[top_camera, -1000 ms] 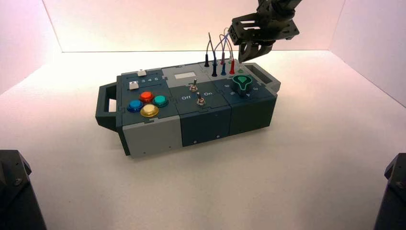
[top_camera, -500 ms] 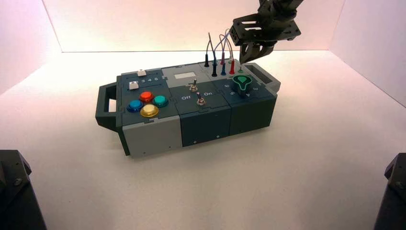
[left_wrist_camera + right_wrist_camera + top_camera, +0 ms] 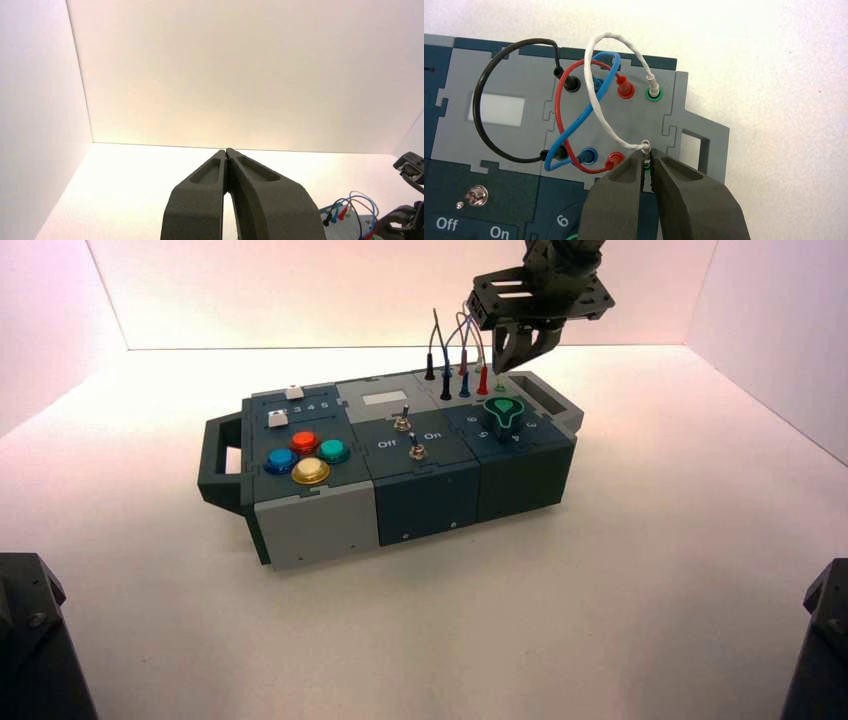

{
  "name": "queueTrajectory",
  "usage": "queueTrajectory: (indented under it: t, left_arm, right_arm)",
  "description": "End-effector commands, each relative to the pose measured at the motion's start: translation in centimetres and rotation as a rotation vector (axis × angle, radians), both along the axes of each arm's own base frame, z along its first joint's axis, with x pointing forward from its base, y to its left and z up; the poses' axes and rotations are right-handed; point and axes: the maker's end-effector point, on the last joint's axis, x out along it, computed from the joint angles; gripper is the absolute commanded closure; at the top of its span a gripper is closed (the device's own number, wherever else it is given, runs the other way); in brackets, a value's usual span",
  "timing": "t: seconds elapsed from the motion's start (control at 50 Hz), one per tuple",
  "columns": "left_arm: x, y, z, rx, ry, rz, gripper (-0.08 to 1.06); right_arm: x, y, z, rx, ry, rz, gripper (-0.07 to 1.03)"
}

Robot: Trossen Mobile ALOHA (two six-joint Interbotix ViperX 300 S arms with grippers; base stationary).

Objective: Insert the white wire.

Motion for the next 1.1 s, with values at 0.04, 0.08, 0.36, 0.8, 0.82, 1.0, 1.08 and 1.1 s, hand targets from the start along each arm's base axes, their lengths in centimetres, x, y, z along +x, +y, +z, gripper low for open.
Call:
queueTrajectory:
  t: [0.04,0.08,0.36,0.8,0.82,1.0,1.08,1.1]
  left_arm:
    - [0.2,0.2,1.4,0.002,-0.031,0.01,1.01]
    - [0.2,0.2,1.4,0.002,-0.031,0.01,1.01]
    - [0.2,0.2,1.4,0.002,-0.031,0.01,1.01]
    - [0.1,0.2,1.5,0.002,-0.037,0.01,1.01]
    - [0.1,0.2,1.5,0.002,-0.035,0.01,1.01]
    - [0.1,0.2,1.4,0.002,-0.032,0.01,1.01]
    - [0.1,0.2,1.5,0.002,-0.035,0.01,1.01]
    - [0.1,0.2,1.4,0.002,-0.034,0.01,1.01]
  right_arm:
    - [-1.0,-0.3,-0.9,-0.02,0.047,-0.001,0.99]
    - [-1.0,-0.4,-0.8,-0.02,0.047,-0.001,0.99]
    - [-1.5,-0.6,0.3,-0.014,0.036,-0.001,0.99]
    - [-1.3,-0.5,-0.1,-0.02,0.048,0.0,0.99]
    - [-1.2,-0.5,-0.1,-0.02,0.048,0.0,0.99]
    - [-1.1,-0.4,0.2,-0.017,0.04,0.001,0.99]
    - [-1.0,-0.4,0.7,-0.011,0.027,0.002,0.99]
    - [-1.1,-0.4,0.8,-0.01,0.026,0.002,0.99]
